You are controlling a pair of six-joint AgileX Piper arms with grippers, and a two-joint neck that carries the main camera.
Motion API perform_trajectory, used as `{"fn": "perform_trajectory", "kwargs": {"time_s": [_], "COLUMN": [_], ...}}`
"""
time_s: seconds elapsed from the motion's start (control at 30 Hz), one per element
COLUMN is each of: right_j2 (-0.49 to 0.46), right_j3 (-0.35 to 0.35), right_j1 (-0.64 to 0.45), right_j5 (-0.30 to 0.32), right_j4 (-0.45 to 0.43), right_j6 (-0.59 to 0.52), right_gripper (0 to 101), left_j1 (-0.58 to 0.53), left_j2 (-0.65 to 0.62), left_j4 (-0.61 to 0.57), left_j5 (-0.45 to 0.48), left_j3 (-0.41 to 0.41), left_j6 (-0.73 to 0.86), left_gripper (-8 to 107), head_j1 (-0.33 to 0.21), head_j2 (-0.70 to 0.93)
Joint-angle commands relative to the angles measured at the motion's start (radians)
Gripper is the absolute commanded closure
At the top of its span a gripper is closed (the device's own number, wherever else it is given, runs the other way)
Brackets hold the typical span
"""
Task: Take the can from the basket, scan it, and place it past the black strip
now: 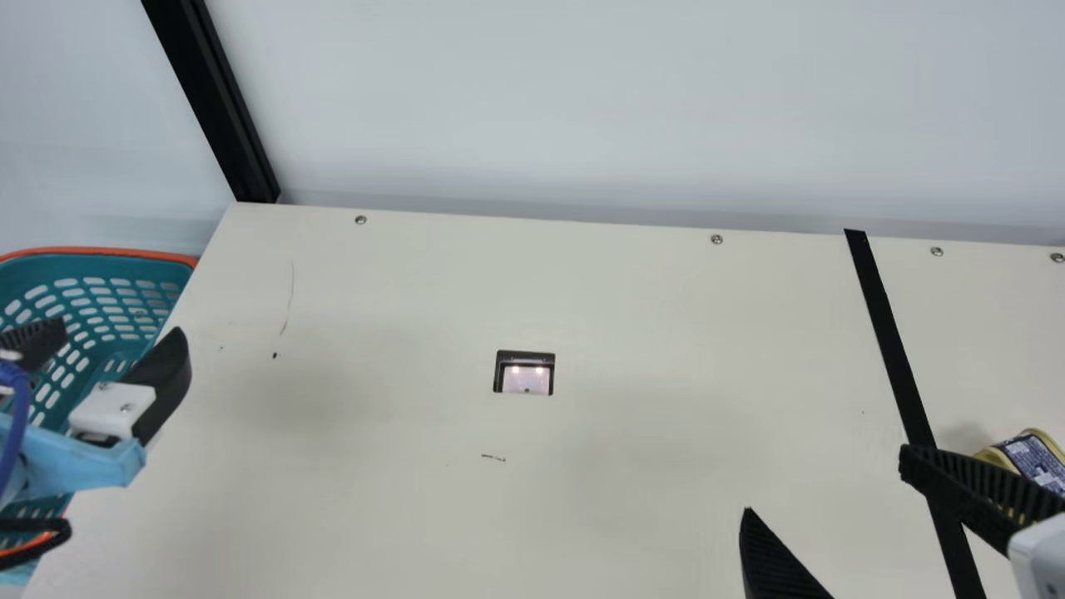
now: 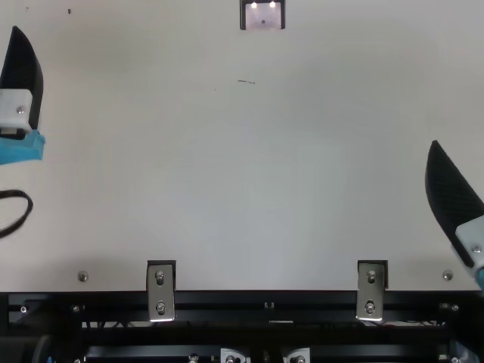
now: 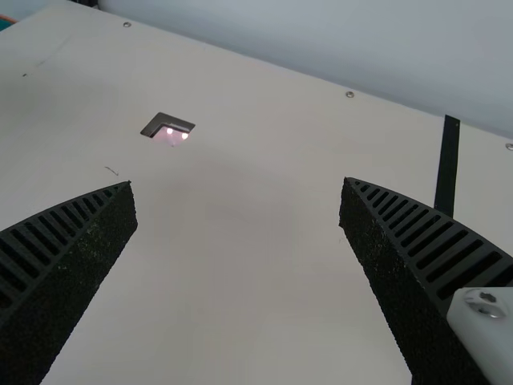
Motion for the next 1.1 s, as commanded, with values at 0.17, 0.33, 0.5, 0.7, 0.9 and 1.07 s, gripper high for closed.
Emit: {"fn": "perform_trajectory", "kwargs": {"time_s": [0.17,0.33,0.5,0.7,0.9,1.07], "right_j2": [-0.009,-0.044,-0.125,-0.247,-0.35,-0.409], "right_j3": [0.024,0.053,0.09,0.128,0.136,0.14], "right_j1": [0.034,0.047,0.042,0.02,-0.005,-0.028], "right_j5": [-0.08,-0.108,-0.1,-0.026,0.079,0.151], "right_j4": [-0.032,-0.057,-0.065,-0.066,-0.049,-0.011], "right_j6": [0.035,0.06,0.097,0.134,0.158,0.143], "right_gripper": [0,0,0,0,0,0], "left_j1": [0.018,0.02,0.017,-0.018,-0.056,-0.079], "left_j2": [-0.155,-0.258,-0.342,-0.432,-0.527,-0.601], "left_j4": [0.031,0.043,0.036,-0.005,-0.043,-0.055], "left_j5": [-0.043,-0.028,0.014,0.124,0.261,0.375], "left_j3": [0.016,0.042,0.086,0.126,0.141,0.155], "left_j6": [0.012,0.008,-0.007,-0.048,-0.07,-0.084], "left_gripper": [9,9,9,9,9,9], "head_j1": [-0.039,-0.039,-0.039,-0.039,-0.039,-0.039], "head_j2": [0.015,0.015,0.015,0.015,0.015,0.015]}}
